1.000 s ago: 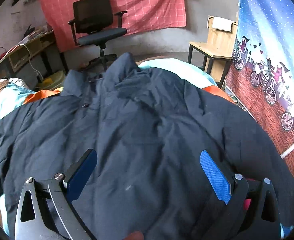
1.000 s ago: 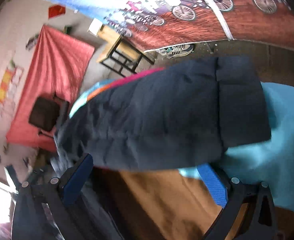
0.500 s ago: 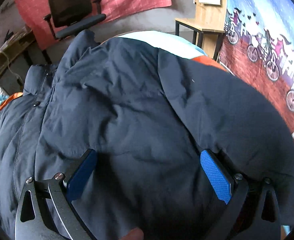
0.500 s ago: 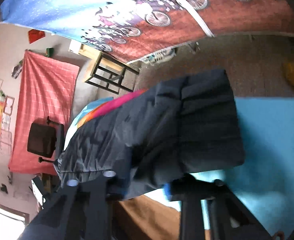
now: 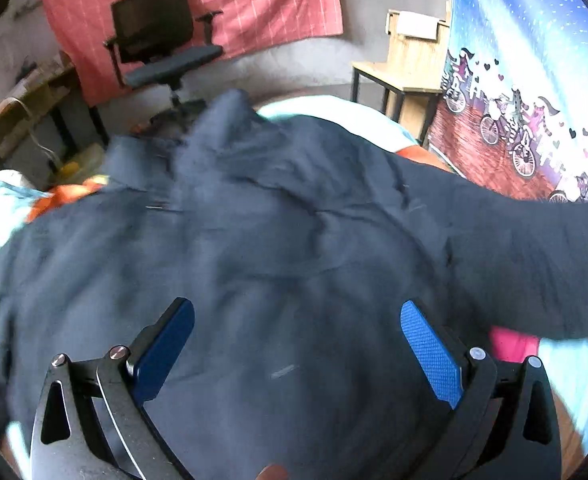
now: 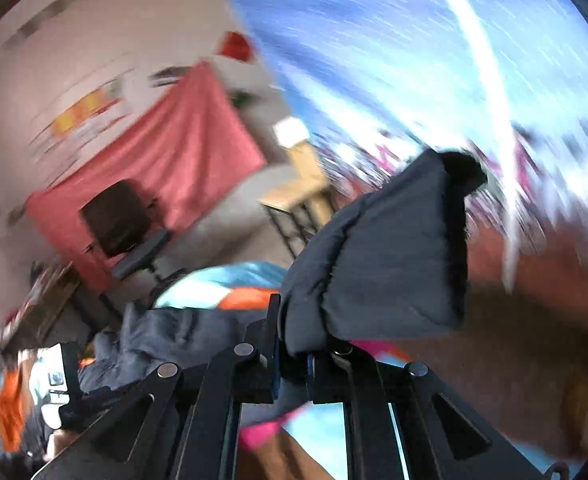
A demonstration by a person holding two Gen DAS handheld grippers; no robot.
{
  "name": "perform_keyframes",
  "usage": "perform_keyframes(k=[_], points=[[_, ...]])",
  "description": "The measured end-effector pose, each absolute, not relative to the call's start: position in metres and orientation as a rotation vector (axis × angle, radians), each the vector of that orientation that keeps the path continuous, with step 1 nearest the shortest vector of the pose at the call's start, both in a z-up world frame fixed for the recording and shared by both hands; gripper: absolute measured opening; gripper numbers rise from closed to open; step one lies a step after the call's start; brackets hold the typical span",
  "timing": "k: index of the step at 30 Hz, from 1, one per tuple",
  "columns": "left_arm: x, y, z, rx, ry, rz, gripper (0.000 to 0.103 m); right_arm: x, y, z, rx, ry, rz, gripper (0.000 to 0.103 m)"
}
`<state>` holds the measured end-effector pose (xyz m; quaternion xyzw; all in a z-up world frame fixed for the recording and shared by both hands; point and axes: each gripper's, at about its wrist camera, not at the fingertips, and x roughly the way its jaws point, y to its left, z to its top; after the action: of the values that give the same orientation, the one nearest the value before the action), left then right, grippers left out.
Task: Fold large clothes
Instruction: 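Lift the sleeve with the right tool and fold it across the jacket body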
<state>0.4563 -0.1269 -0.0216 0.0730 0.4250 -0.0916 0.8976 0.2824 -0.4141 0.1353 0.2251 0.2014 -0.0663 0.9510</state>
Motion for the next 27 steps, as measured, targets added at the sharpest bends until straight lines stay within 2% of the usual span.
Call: perform_keyframes(k=[6,11,18,27], points=[[0.407,-0.033,0.016,0.057,0.845,-0.073,0.101,0.335,-0.308,0.218,0.198,0.368,0.099,0.009],[0.371,0.051,0.044,-0.157,0.835,0.046,0.101,0.36,-0.188,0.237,0.007,0.362,0.312,0.009],[0.325,0.129,0.06,-0.26,0.804,0.221,0.101,0.367,-0.039,0.186,-0.098,0.452,0.556,0.009],[0.309,0.152,0.061,-0.24,0.798,0.258,0.101,0.357,0.086,0.083,-0.274,0.643,0.706,0.012]])
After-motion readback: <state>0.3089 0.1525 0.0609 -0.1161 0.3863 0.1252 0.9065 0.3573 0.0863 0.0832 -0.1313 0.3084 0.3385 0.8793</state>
